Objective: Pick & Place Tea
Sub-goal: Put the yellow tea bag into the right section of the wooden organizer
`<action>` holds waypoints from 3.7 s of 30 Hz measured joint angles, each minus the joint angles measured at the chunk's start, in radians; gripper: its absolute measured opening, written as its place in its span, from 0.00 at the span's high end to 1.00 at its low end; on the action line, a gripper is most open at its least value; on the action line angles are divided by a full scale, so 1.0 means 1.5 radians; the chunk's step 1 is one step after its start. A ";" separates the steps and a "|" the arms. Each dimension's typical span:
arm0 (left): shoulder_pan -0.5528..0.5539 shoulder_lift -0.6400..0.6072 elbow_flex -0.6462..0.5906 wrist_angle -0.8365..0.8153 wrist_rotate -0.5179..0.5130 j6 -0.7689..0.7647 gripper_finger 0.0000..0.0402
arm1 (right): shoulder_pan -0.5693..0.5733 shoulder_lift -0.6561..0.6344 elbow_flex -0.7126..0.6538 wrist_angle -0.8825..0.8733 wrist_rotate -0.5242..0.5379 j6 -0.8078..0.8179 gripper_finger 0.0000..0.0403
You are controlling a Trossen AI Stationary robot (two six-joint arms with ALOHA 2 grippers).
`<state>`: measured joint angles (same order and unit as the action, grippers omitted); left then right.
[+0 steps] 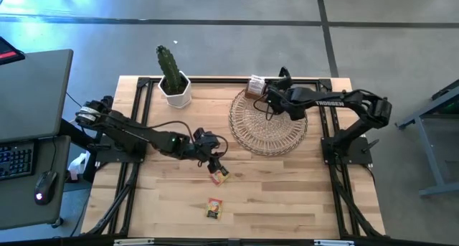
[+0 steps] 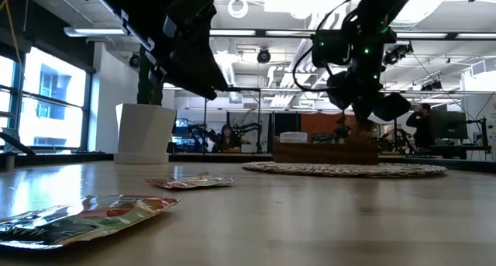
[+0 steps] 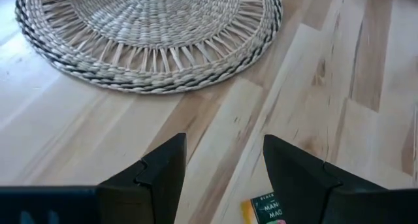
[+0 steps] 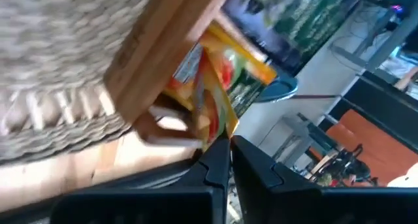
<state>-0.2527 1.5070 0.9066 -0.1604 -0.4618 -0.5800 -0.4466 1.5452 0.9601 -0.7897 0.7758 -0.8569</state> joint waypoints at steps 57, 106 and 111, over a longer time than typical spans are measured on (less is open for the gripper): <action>-0.148 0.041 -0.102 0.086 0.089 -0.041 0.50 | 0.368 0.214 -0.102 0.842 -0.526 0.828 0.69; -0.154 0.176 -0.103 0.153 -0.034 -0.090 0.50 | 0.300 0.108 0.090 0.346 -0.406 0.600 0.99; -0.154 0.176 -0.103 0.155 -0.047 -0.090 0.50 | 0.266 -0.036 0.036 0.216 -0.164 0.368 0.99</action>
<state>-0.4835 1.7710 0.7521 0.0719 -0.5326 -0.7147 -0.0481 1.4917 1.0134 -0.4650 0.5294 -0.3054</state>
